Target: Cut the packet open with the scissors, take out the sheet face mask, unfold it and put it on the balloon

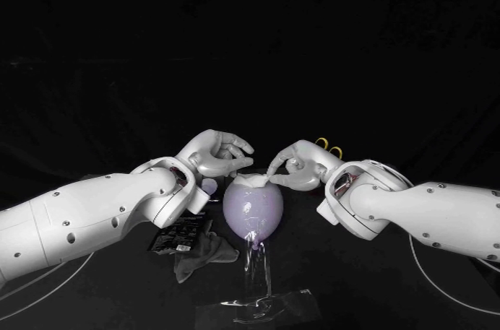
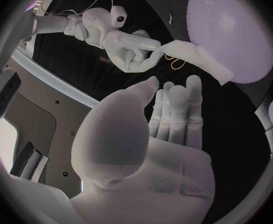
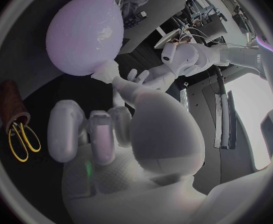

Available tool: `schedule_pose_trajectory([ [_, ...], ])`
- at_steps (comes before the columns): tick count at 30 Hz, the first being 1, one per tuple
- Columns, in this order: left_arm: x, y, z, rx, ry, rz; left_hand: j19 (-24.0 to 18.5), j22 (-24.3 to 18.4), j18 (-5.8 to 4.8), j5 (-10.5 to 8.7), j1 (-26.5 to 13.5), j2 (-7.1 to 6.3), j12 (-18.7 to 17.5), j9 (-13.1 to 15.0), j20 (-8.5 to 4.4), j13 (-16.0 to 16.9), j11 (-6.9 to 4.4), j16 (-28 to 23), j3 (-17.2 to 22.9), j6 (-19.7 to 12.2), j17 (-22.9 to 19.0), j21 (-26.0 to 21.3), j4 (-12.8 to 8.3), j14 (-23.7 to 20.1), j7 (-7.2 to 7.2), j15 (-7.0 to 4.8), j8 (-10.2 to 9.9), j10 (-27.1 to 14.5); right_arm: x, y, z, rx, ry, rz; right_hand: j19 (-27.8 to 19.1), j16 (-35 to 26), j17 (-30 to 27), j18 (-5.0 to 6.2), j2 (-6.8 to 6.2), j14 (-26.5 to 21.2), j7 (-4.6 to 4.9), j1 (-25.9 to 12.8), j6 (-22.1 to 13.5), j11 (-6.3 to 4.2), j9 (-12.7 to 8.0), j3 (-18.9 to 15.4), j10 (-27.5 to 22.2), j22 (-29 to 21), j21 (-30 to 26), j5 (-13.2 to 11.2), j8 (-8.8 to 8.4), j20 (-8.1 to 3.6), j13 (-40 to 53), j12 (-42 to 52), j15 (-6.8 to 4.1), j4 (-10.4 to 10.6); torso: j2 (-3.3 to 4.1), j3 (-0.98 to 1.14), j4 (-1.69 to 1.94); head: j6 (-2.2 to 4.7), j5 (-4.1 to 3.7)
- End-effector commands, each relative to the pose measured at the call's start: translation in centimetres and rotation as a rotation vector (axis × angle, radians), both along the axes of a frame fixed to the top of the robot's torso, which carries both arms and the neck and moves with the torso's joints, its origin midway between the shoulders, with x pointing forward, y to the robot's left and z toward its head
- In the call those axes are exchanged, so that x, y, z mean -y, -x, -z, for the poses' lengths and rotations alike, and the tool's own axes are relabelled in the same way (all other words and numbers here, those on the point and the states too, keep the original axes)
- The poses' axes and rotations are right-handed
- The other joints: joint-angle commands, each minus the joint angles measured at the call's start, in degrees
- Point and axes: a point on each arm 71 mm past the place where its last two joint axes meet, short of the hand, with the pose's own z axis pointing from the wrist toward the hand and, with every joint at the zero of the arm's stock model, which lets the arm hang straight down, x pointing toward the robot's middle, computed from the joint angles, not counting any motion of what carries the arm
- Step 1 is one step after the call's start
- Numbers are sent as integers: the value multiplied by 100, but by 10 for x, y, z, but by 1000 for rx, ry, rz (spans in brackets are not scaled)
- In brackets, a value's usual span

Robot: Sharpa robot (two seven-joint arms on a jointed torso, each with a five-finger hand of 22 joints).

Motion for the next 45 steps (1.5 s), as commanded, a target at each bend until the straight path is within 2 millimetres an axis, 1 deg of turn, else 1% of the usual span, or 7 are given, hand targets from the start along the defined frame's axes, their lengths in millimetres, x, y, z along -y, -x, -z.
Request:
schedule_pose_trajectory([
  [1, 6, 3, -7, 175, -90, 22, 91, 49, 76, -8, -59, -44, 161, -76, -2, 80, 0, 330, -62, 37, 581, 93, 22, 341, -55, -14, -40, 53, 0, 1, -1, 21, -2, 4, 38, 25, 1509, 47, 5, 599, 8, 65, 41, 10, 5, 26, 170, 1112, 4, 16, 16, -17, 858, 20, -37, -4, 1, 1, -1, -17, 0],
  [3, 8, 3, -5, 171, -115, 32, 129, 75, 78, -5, -108, -65, 263, -107, -10, 130, -22, 505, -91, 116, 900, 143, 44, 511, -89, -31, -25, 66, 0, 2, -1, 23, -5, 5, 38, 25, 1509, 47, 5, 599, 8, 65, 41, 10, 5, 26, 170, 1112, 4, 16, 16, -17, 858, 20, -37, -4, 2, 1, 1, -34, -2],
  [5, 12, 3, -3, 162, -145, 45, 565, 654, -26, -10, -184, -101, 511, -173, -52, 262, -109, 863, -142, 285, 1635, 623, 85, 883, -167, -91, 1, 146, 0, 2, -1, 27, -9, 5, 38, 25, 1509, 47, 5, 599, 8, 65, 41, 10, 5, 26, 170, 1112, 4, 16, 16, -17, 858, 20, -37, -4, 2, 1, 2, -36, 1],
  [11, 18, 2, 1, 135, -195, 78, 975, 1282, -141, -7, -290, -171, 1024, -337, -133, 567, -204, 1197, -245, 555, 2374, 1151, 167, 1218, -277, -179, -10, 290, -1, 4, -2, 40, -19, 1, 40, 25, 1509, 46, 1, 599, 9, 62, 41, 11, 9, 30, 168, 1113, 7, 16, 23, -16, 856, 15, -35, -4, -1, -1, 3, -59, 1],
  [18, 25, 2, 4, 108, -224, 114, 1090, 1516, -184, -6, -320, -192, 1361, -518, -156, 804, -202, 1294, -331, 599, 2602, 1353, 237, 1311, -265, -186, -133, 294, -2, 6, -3, 54, -25, -4, 40, 25, 1509, 46, 1, 599, 9, 62, 41, 11, 9, 30, 168, 1113, 7, 16, 23, -16, 856, 15, -35, -4, -4, -1, 4, -73, 4],
  [30, 31, 3, 10, 78, -232, 138, 1194, 1707, -218, -6, -245, -132, 1526, -631, -149, 934, -187, 1360, -322, 615, 2795, 1506, 242, 1395, -244, -174, -212, 262, -4, 7, -4, 63, -28, -10, 40, 25, 1509, 46, 1, 599, 9, 62, 41, 11, 9, 30, 168, 1113, 7, 16, 23, -16, 856, 15, -35, -4, 4, 0, 3, -91, -4],
  [45, 33, 2, 12, 55, -238, 149, 1304, 1930, -251, -5, -53, 106, 1657, -773, -163, 1054, -216, 1464, -122, 793, 3101, 1701, 204, 1538, -272, -197, -260, 253, -5, 7, -4, 64, -29, -13, 39, 25, 1509, 46, -3, 599, 10, 62, 38, 13, 14, 41, 166, 1111, 3, 16, 33, -15, 853, 10, -33, -5, -3, 0, 4, -87, -13],
])
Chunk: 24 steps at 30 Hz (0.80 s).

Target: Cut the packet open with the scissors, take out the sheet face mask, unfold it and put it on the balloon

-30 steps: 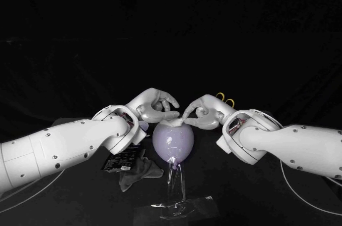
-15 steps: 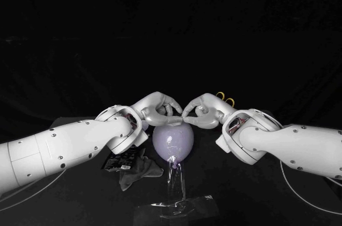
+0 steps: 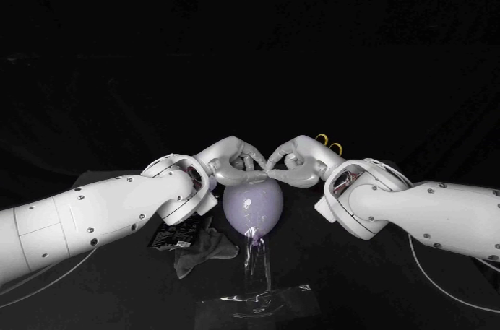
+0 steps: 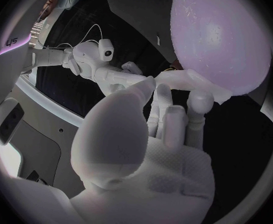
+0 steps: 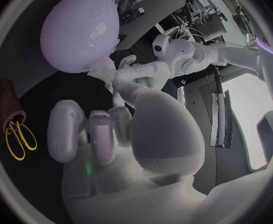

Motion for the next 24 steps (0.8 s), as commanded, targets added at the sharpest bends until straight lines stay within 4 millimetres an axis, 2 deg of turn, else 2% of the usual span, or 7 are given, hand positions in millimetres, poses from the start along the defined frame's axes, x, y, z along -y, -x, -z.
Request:
schedule_pose_trajectory([
  [1, 1, 0, 1, -17, -6, 12, 48, 27, -67, -6, 18, 73, 26, -21, -7, 23, -4, 42, 64, 42, 36, 41, -3, 53, 2, 6, -33, -4, -1, 1, -1, 21, 2, -14, 29, 20, 1507, 47, -3, 599, -1, 62, 46, 12, 5, 42, 166, 1111, 7, 17, 33, -5, 848, 21, -33, -4, 1, -1, 0, 6, -3],
  [11, 1, -1, 1, -25, -2, 11, 93, 111, -82, -6, 53, 127, 90, -55, -11, 127, -13, 67, 134, 114, 118, 110, -25, 91, -10, 1, -32, 47, -1, 1, -1, 19, 4, -14, 29, 20, 1507, 47, -3, 599, -1, 62, 46, 12, 5, 42, 166, 1111, 7, 17, 33, -5, 848, 21, -33, -4, 1, -1, 3, -8, 8],
  [16, 2, -1, 1, -26, 2, 13, 118, 164, -88, -6, 80, 185, 168, -59, -23, 255, -50, 87, 190, 277, 190, 156, -48, 126, -57, -25, 32, 142, 0, 0, -1, 20, 5, -13, 29, 20, 1507, 47, -3, 599, -1, 62, 46, 12, 5, 42, 166, 1111, 7, 17, 33, -5, 848, 21, -33, -4, -2, -1, 0, -8, 11],
  [24, 1, -2, 1, -28, 8, 4, 181, 286, -107, -7, 148, 326, 285, -5, -72, 497, -141, 113, 315, 667, 287, 259, -141, 173, -161, -103, 263, 283, 0, 0, -1, 20, 7, -11, 29, 20, 1507, 47, -3, 599, -1, 62, 46, 12, 5, 42, 166, 1111, 7, 17, 33, -5, 848, 21, -33, -4, 1, 1, -1, -9, 12],
])
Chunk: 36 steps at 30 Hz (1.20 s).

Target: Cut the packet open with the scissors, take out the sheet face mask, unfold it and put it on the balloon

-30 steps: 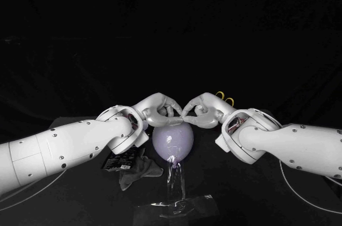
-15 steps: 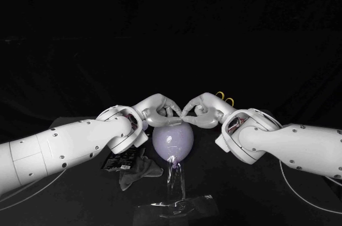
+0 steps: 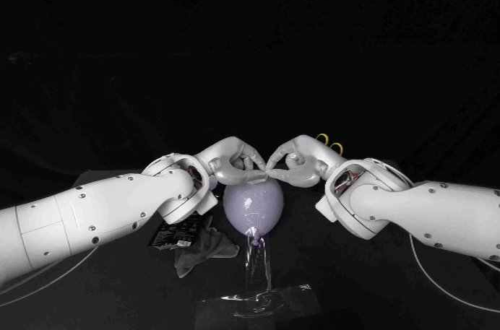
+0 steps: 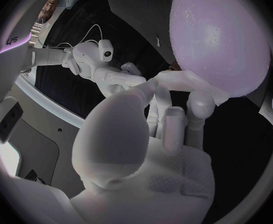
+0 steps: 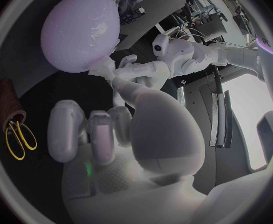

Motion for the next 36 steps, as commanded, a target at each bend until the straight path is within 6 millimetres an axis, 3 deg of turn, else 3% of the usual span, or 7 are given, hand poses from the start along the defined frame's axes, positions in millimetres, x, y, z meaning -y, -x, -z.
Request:
schedule_pose_trajectory([
  [1, 1, 0, -1, -12, 15, 0, 34, 34, -109, -6, -6, 77, 37, 50, -6, 61, 5, 33, 54, 88, 40, 46, -7, 31, -7, -31, 68, 58, 0, 0, -1, 17, 6, -11, 39, 27, 1510, 47, -3, 599, 0, 62, 25, 12, 9, 42, 166, 1107, 7, 28, 10, -14, 852, 33, -33, -3, 1, 1, -2, 0, 0],
  [17, -3, -3, -1, -16, 35, -39, 85, 155, -130, -5, -42, 113, 172, 159, -61, 356, -35, 48, 241, 172, 103, 152, -132, 64, -26, -75, 291, 207, 3, -1, 0, 18, 10, -3, 39, 27, 1510, 47, -3, 599, 0, 62, 25, 12, 9, 42, 166, 1107, 7, 28, 10, -14, 852, 33, -33, -3, 1, -2, 0, -5, -3],
  [36, -8, -2, -1, -71, 84, -46, 76, 185, -134, -7, -166, 53, 162, 240, -75, 355, -48, 45, 368, 128, 99, 186, -180, 63, -37, -85, 420, 186, 6, -5, 4, 11, 20, 15, 43, 27, 1510, 46, -9, 599, 2, 62, 18, 15, 17, 61, 171, 1109, 12, 28, 25, -12, 860, 41, -30, -5, -1, -2, -1, -25, -22],
])
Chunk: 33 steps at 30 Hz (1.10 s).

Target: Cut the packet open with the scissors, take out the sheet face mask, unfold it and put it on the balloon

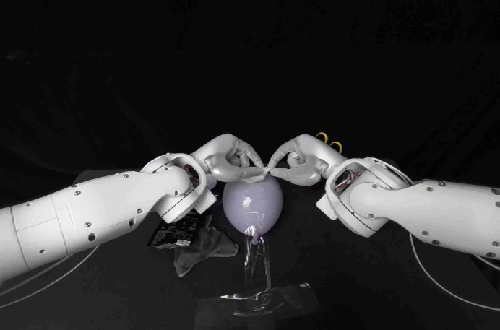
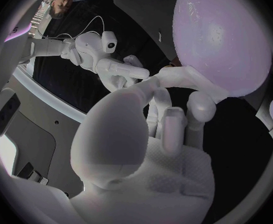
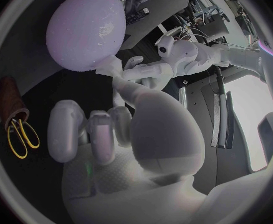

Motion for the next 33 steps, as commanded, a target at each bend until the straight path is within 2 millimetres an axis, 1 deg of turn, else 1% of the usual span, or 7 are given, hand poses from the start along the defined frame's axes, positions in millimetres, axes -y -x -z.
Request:
schedule_pose_trajectory([
  [1, -2, 0, 0, -24, 25, -3, 26, 2, -46, 16, -68, 0, 2, 198, -23, -17, -17, 23, 47, -25, 98, 19, -2, 24, -3, -45, 33, 14, 1, -1, 0, 12, 10, -2, 32, 40, 1507, 46, -8, 599, 7, 62, 40, 14, 7, 19, 171, 1108, 13, 31, 19, -1, 858, 25, -30, 1, -2, 0, 0, -1, -6],
  [18, -12, -5, 0, -41, 63, -62, 24, 5, -47, 16, -84, -5, -43, 205, -24, -99, -17, 19, 60, -39, 81, 22, -4, 17, -8, -47, 44, -37, 3, -2, 2, 1, 20, 2, 36, 40, 1507, 45, -13, 599, 7, 61, 37, 15, 12, 30, 178, 1110, 19, 31, 29, 0, 867, 36, -29, -1, -1, 1, -1, -7, -12],
  [27, -14, -6, 0, -52, 72, -72, 23, 9, -47, 17, -82, 0, -41, 210, -26, -85, -17, 20, 82, -56, 87, 26, -15, 20, -6, -48, 54, -36, 6, -5, 3, 2, 27, 13, 36, 40, 1507, 45, -13, 599, 7, 61, 37, 15, 12, 30, 178, 1110, 19, 31, 29, 0, 867, 36, -29, -1, 0, 2, -3, -7, -20],
  [33, -15, -5, 0, -59, 72, -69, 26, 20, -48, 18, -76, 6, -7, 224, -30, -10, -14, 21, 127, -67, 94, 36, -40, 23, -3, -48, 83, 0, 7, -6, 3, 4, 29, 18, 36, 40, 1507, 45, -13, 599, 7, 61, 37, 15, 12, 30, 178, 1110, 19, 31, 29, 0, 867, 36, -29, -1, 2, 2, 0, -4, -28],
])
